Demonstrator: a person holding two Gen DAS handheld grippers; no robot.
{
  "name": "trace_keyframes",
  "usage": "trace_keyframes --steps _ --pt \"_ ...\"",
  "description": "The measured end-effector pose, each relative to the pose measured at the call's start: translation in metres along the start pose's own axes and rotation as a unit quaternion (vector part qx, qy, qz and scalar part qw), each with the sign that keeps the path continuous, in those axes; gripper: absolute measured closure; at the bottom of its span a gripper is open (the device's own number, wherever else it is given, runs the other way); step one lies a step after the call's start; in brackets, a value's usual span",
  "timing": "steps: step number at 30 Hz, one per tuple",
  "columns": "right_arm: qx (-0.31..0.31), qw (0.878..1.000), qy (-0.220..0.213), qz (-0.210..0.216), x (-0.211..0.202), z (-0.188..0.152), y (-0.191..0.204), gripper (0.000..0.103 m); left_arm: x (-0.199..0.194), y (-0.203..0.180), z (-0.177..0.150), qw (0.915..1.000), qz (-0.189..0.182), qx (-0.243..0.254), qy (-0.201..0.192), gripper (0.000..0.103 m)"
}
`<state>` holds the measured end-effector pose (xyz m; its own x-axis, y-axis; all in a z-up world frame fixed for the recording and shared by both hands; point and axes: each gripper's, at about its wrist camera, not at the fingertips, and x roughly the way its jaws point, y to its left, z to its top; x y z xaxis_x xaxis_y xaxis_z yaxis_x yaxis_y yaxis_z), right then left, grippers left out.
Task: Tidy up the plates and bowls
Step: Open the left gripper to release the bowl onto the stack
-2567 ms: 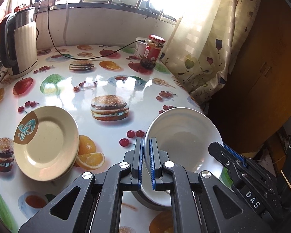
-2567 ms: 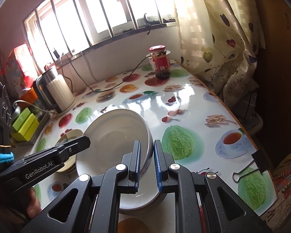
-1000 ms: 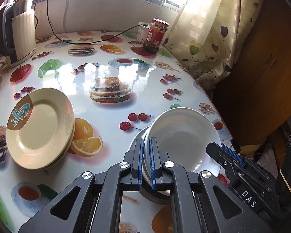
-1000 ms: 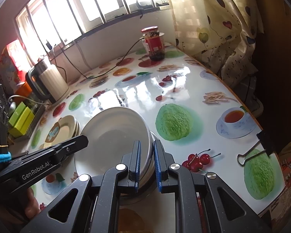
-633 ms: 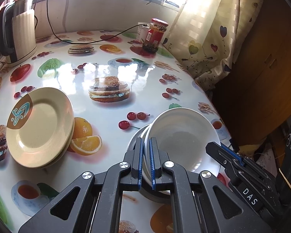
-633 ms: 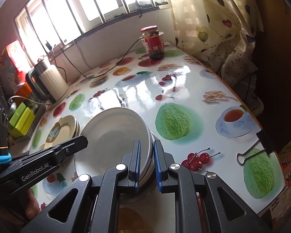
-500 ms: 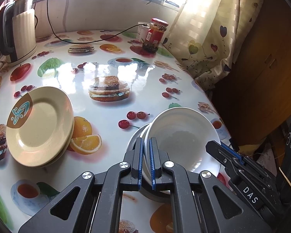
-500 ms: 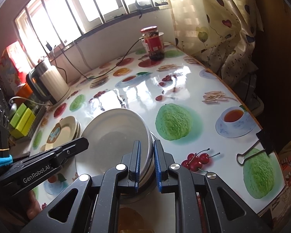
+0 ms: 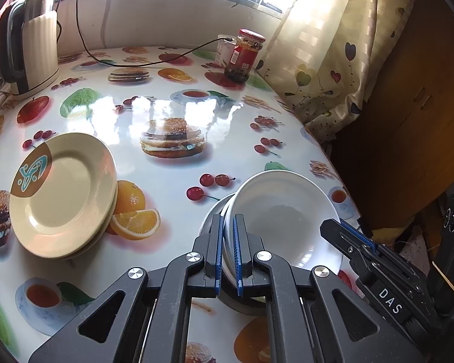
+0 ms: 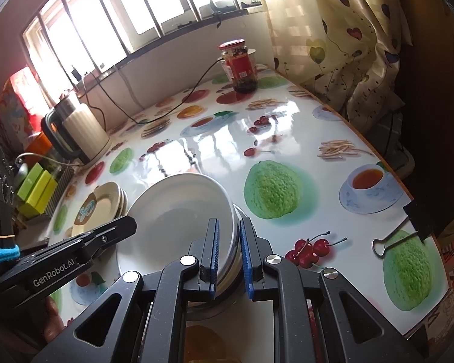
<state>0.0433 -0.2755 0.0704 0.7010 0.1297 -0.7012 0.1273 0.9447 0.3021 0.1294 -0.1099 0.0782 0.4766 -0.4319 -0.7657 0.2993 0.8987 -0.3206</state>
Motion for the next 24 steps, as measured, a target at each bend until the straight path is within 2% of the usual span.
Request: trace_keyframes --steps 4,8,14,24 --pt "0.003 1.0 -0.002 0.002 -0.001 0.001 -0.002 0.076 -0.001 0.0 -0.001 1.0 0.001 0.001 -0.003 0.097" --pt "0.006 1.0 -0.011 0.003 -0.005 0.001 -0.005 0.068 -0.006 0.001 -0.003 0.9999 0.004 0.0 -0.015 0.096" --pt "0.014 1.0 -0.025 0.007 -0.014 0.001 -0.011 0.067 -0.016 0.004 -0.008 0.9994 0.012 0.005 -0.032 0.08" --pt "0.014 0.998 -0.054 0.002 -0.031 -0.008 -0.022 0.061 -0.034 0.014 -0.022 0.9962 0.046 0.035 -0.065 0.079"
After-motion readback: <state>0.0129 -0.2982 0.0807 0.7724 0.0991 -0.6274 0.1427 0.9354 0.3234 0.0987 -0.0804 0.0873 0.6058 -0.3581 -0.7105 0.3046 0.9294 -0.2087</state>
